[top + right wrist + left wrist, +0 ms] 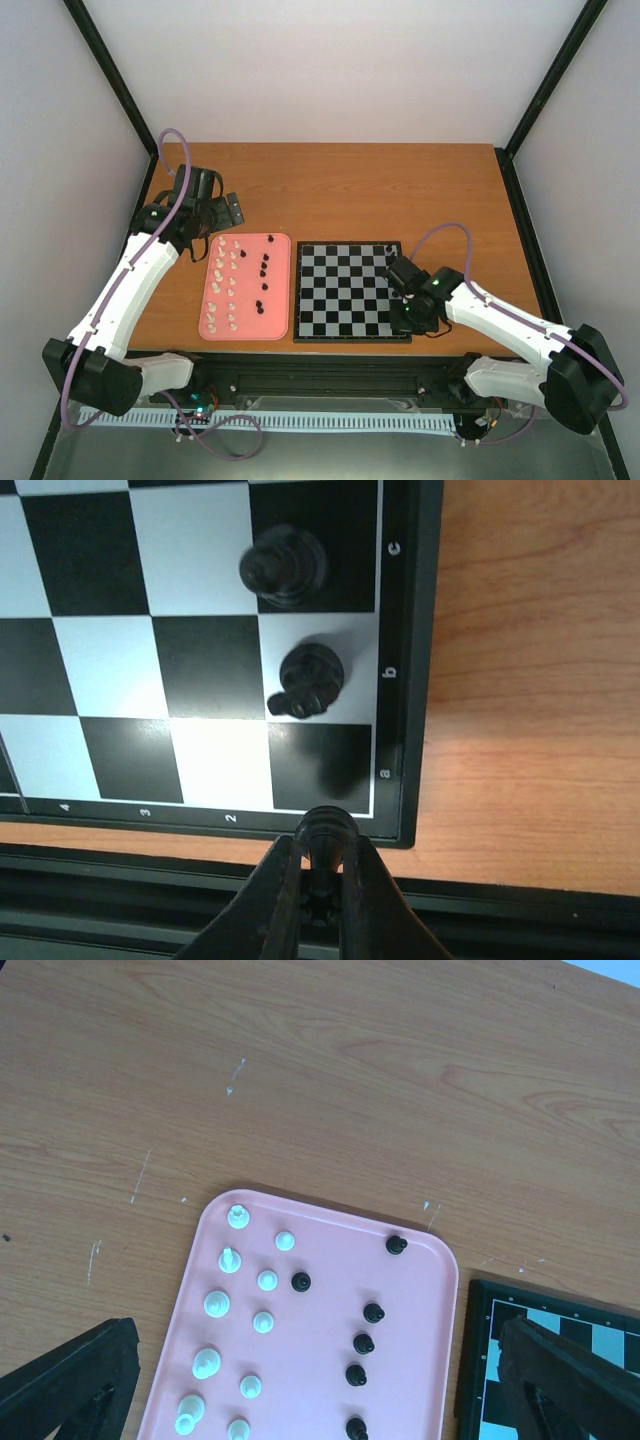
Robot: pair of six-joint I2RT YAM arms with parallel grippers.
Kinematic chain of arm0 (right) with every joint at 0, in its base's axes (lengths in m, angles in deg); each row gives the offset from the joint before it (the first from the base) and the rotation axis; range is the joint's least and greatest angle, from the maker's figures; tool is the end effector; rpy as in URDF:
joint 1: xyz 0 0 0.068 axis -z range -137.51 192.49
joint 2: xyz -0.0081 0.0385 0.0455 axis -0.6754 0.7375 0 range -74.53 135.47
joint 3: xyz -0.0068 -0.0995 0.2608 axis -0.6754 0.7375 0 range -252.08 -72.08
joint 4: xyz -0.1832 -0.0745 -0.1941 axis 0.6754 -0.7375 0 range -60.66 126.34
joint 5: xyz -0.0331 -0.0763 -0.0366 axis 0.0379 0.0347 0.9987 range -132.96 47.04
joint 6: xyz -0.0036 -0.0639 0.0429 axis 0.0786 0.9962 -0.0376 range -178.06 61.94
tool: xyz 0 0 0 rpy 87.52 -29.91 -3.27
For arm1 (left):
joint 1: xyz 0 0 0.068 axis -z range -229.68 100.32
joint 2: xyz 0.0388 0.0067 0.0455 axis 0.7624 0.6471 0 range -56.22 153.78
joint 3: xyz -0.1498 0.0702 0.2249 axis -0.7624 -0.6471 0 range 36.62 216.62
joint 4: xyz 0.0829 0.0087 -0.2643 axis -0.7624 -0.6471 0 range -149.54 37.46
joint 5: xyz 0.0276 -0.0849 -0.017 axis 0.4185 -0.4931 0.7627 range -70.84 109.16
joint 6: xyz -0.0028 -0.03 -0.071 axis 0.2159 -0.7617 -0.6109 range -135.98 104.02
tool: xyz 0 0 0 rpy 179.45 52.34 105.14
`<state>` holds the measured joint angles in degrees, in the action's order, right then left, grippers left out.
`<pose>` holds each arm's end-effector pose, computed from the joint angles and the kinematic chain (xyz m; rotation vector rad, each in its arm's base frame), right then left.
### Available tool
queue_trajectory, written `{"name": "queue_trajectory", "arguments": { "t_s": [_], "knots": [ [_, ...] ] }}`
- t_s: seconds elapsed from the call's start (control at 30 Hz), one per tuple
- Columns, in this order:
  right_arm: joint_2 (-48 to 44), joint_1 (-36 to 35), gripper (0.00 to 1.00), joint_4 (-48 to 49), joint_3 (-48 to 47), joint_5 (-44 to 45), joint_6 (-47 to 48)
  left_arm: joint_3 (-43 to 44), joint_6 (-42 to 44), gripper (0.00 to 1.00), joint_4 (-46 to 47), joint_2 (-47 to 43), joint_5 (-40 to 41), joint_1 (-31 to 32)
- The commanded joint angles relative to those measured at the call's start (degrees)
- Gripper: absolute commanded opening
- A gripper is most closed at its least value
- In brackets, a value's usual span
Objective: Set up the chess pieces on the board
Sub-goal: Place the chess piece on the chessboard.
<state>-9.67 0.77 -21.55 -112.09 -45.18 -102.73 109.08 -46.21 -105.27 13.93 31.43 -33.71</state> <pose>0.1367 0.1251 0.1646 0.0755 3.0696 0.1765 0.2683 -0.0622 0.3321 -0.3942 2.3940 -0.1026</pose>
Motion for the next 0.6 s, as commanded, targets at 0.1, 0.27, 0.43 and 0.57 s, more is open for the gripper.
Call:
{"name": "queue_trajectory", "arguments": {
  "t_s": [0.1, 0.27, 0.43, 0.57],
  "knots": [
    [1.84, 1.83, 0.03, 3.49, 0.17, -1.57, 2.81, 0.18, -0.81, 1.00, 0.79, 0.07, 0.34, -0.23],
    [3.02, 2.21, 0.03, 3.79, 0.00, -2.06, 3.66, 0.07, -0.77, 1.00, 0.63, 0.01, 0.80, -0.23],
    [4.41, 2.25, 0.03, 4.28, 0.39, -2.32, 3.94, -0.18, -0.87, 1.00, 0.62, -0.01, 0.75, -0.23],
    [5.08, 2.25, 0.04, 4.64, 0.38, -2.26, 4.23, -0.14, -0.83, 1.00, 0.70, -0.03, 0.86, -0.23]
  ]
}}
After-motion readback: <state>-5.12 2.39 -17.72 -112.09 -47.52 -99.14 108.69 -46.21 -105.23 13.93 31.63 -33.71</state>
